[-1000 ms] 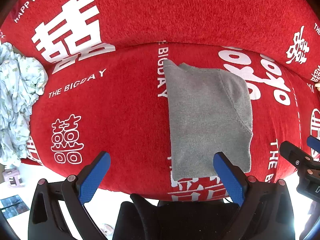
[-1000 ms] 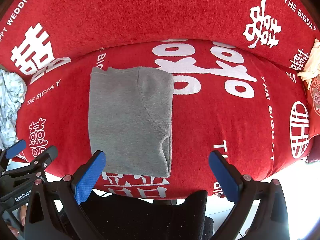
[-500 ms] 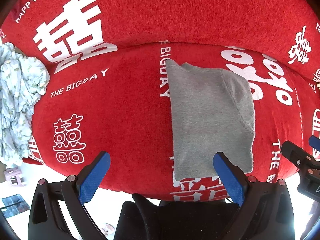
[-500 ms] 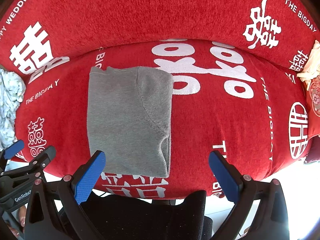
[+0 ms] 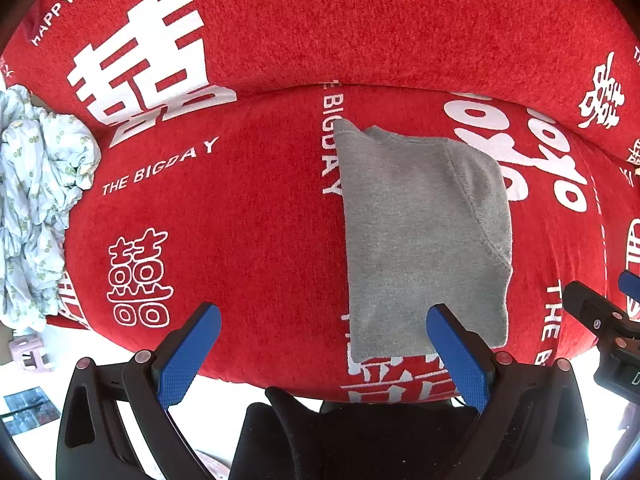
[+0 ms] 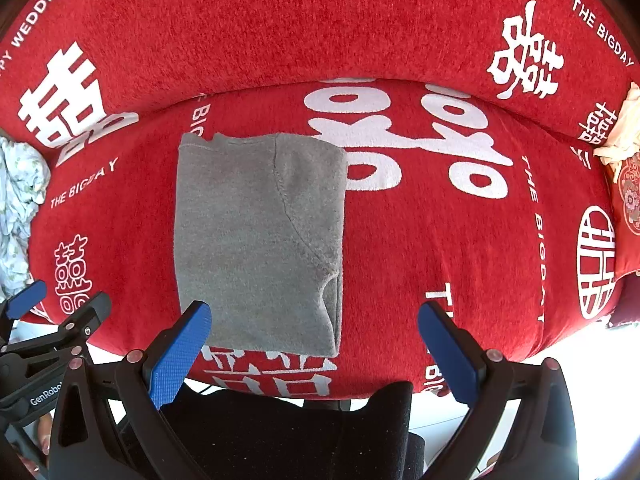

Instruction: Fold small clothes

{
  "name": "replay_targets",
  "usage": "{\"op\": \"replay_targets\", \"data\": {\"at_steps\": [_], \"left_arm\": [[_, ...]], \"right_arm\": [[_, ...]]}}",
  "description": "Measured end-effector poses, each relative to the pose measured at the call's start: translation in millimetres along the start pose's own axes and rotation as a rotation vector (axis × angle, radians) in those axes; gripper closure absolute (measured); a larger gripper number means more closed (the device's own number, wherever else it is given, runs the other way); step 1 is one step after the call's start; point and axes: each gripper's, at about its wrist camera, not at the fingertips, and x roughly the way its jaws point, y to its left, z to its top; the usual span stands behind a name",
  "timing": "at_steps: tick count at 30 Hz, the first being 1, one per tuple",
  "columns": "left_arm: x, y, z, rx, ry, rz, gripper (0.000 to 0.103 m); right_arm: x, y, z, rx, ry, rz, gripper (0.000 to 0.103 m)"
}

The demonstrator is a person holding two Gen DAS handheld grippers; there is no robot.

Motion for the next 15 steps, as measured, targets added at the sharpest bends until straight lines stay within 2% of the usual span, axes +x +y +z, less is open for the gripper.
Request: {"op": "replay_targets", "data": {"at_steps": [15], "left_arm": [[1.5,2.1,1.4,-0.004,-0.009,0.027,0.000]], "right_arm": [[3.3,1.6,2.9,-0.003,0.008,0.001,0.000]]}}
